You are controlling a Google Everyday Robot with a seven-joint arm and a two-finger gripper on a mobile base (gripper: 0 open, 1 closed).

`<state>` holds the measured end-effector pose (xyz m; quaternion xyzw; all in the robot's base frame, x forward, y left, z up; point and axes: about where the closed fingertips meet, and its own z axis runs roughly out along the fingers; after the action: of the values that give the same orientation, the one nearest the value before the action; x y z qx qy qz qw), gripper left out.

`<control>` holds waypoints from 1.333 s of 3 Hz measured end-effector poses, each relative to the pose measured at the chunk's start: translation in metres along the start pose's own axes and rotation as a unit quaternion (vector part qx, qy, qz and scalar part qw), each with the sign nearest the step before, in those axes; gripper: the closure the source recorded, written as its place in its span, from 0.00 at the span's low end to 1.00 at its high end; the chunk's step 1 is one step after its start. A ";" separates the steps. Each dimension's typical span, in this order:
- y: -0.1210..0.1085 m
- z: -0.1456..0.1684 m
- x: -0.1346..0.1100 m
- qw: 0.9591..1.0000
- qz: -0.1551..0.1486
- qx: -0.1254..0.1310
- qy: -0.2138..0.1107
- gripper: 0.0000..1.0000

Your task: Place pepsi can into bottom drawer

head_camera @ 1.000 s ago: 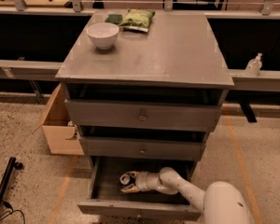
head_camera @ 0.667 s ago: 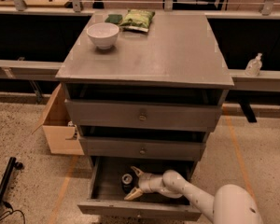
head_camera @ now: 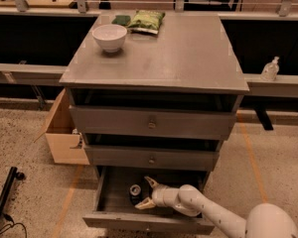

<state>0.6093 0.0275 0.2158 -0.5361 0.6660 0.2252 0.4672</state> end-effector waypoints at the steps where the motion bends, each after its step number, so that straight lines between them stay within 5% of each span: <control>1: -0.008 -0.023 -0.010 1.000 -0.006 0.031 0.003 0.32; 3: -0.007 -0.104 -0.038 0.998 -0.001 0.068 0.017 0.79; 4: 0.003 -0.161 -0.064 0.995 0.004 0.096 -0.018 0.99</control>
Offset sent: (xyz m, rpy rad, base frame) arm -0.0288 -0.0680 0.0931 -0.0440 -0.0838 -0.1001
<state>0.5442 -0.0683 0.3449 -0.4824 0.6781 0.1713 0.5273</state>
